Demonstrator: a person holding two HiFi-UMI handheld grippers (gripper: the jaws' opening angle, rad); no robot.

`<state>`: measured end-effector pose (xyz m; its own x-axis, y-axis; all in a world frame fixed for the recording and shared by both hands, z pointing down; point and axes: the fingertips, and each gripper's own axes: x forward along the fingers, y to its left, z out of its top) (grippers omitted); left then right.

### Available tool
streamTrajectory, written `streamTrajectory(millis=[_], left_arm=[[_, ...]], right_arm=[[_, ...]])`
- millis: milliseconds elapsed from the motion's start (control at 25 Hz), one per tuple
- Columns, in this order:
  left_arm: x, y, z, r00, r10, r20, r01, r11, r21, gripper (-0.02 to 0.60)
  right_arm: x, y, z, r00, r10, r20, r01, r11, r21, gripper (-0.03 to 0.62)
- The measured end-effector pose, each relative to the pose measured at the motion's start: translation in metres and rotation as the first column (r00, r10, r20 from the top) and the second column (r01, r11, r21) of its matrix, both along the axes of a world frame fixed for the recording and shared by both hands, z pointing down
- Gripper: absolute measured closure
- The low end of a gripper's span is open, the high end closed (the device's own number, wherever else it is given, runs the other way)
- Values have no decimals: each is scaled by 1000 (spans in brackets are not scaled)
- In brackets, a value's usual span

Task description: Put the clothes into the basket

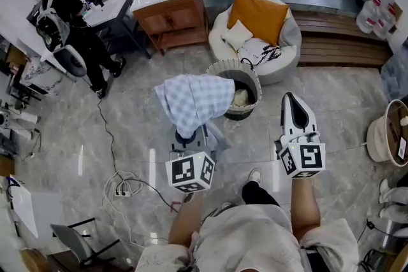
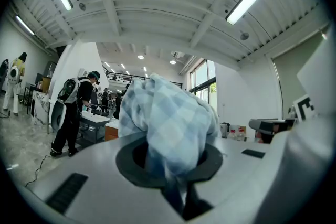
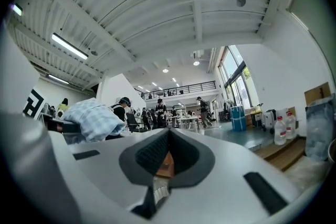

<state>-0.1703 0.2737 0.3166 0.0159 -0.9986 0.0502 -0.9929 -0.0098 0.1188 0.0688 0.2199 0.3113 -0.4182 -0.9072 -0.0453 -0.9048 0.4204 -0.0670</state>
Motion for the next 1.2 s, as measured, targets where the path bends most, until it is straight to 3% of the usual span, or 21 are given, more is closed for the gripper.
streamTrajectory(millis=[360,720,1200], left_arm=[[54,-87,1,1000,23,5,-23,1000,-1,518],[88,-132,5,1000,30,1,-30,999,20,518],[83,-180,1,998,51,-22,-50,998,42,518]], right_arm=[[52,-83,5,1000,9,15,-9,1000,-2,606],[88,-125,20,999,15,31,-15,1000,-10,606],[78,-159,13,1000,5,-2,-5,1000,13,606]])
